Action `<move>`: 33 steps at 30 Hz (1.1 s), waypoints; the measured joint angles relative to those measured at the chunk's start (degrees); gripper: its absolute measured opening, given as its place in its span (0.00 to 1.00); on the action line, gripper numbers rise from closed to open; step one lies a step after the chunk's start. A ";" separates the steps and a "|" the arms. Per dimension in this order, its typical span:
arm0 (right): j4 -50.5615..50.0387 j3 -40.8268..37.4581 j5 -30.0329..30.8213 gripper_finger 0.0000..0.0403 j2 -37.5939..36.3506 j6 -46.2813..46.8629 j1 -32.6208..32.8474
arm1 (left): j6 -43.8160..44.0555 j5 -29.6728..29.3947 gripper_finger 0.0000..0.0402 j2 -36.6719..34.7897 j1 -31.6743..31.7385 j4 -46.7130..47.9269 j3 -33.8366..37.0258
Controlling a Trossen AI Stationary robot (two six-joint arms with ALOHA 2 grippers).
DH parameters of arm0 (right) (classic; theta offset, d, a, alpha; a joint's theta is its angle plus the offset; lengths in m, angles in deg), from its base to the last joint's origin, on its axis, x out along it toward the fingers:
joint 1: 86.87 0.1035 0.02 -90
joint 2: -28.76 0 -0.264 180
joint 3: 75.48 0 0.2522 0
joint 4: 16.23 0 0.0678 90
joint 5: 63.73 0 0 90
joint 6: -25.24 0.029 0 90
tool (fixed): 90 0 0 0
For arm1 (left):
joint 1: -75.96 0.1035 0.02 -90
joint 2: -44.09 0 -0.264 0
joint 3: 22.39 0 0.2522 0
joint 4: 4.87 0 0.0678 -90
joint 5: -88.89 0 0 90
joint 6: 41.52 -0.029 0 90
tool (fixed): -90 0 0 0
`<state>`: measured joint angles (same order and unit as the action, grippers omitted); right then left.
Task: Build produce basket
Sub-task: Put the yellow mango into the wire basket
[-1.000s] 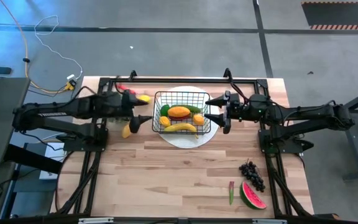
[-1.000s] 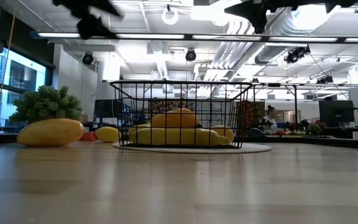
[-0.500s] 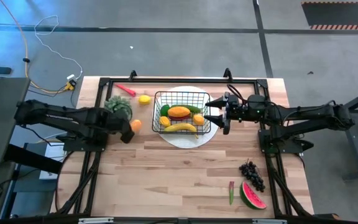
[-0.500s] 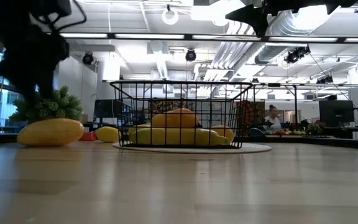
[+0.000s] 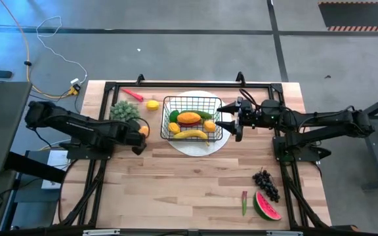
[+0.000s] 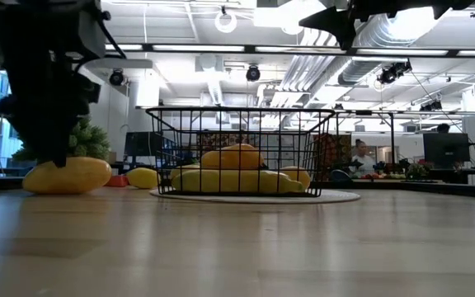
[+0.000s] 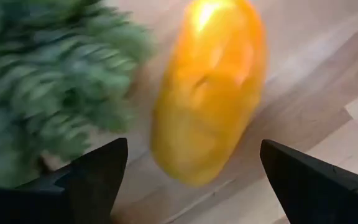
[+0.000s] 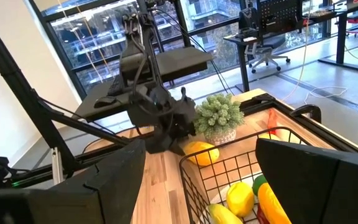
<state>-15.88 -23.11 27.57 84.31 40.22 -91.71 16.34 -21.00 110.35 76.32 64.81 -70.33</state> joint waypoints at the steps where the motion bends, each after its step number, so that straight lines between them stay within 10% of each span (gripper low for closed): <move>1: -0.02 0.00 0.00 0.72 0.00 0.00 0.00 | -0.85 -0.03 0.89 0.98 0.00 -1.03 0.00; 22: -0.12 0.00 0.00 0.72 0.00 0.61 0.00 | -1.04 -2.73 0.87 12.88 -0.04 -9.01 0.00; 33: -0.13 0.00 0.00 0.72 0.00 0.57 0.00 | -1.48 -3.47 0.60 12.70 -0.02 -9.47 0.00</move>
<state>-16.01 -23.11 27.57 84.31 40.80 -91.71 14.86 -24.47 123.05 76.29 55.35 -70.33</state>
